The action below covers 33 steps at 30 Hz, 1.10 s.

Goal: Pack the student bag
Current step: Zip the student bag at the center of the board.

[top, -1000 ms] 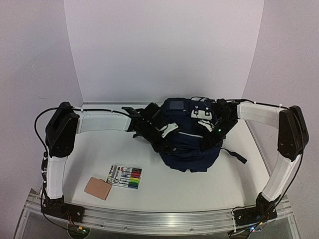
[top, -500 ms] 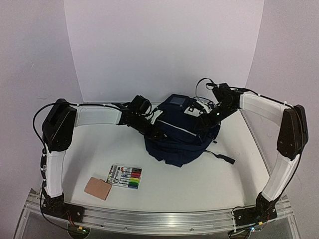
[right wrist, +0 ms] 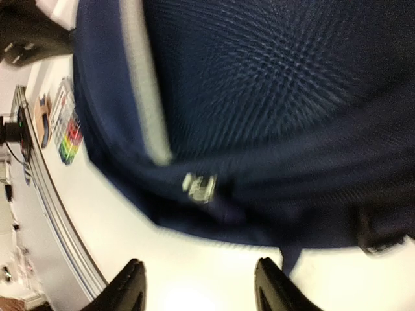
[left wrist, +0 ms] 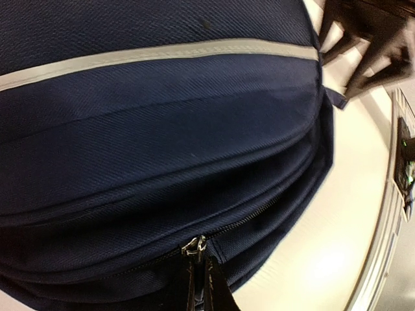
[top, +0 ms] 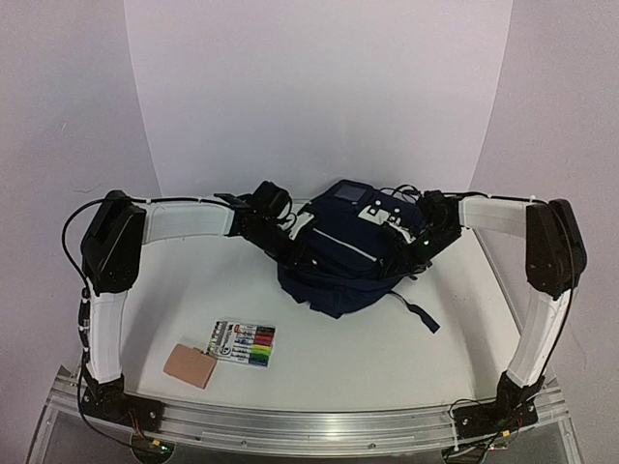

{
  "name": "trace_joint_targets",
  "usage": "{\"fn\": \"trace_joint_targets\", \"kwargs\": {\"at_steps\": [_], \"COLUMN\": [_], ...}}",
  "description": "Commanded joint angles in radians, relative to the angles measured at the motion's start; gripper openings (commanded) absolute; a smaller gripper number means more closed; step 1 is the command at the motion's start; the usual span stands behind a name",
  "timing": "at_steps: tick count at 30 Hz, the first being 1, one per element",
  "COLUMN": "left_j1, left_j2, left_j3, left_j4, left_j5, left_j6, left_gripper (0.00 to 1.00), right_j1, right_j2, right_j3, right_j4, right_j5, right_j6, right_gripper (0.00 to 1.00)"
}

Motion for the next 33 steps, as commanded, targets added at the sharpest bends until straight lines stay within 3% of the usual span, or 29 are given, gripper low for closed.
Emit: {"fn": "trace_joint_targets", "kwargs": {"at_steps": [1,9,14,23,29,33], "left_j1": [-0.045,-0.119,-0.171,-0.252,-0.266,-0.265], "left_j2": [-0.092,-0.076,-0.002,0.111,0.125,0.087], "left_j3": [0.010,0.043,0.125,0.255,0.256,0.245], "left_j4": [-0.093,-0.099,-0.091,0.082,0.076,0.089], "left_j5": [0.097,0.126,0.116,-0.011,-0.140,-0.097], "left_j6": [0.061,0.029,-0.007,-0.188,-0.280,-0.275], "left_gripper": [0.00,0.00,0.00,0.00,0.02,0.19], "right_j1": [0.022,0.113,0.142,0.146,0.137,0.092], "right_j2": [0.026,0.032,0.058,0.097,0.017,-0.089], "right_j3": [-0.009,-0.075,-0.042,0.084,0.059,0.007], "right_j4": [0.186,0.419,0.477,0.490,0.466,0.396], "right_j5": [-0.056,-0.096,-0.097,-0.099,-0.120,-0.088], "right_j6": [0.129,0.342,0.409,0.451,0.417,0.320], "right_gripper": [0.39,0.26,0.25,0.26,0.31,0.43]}}
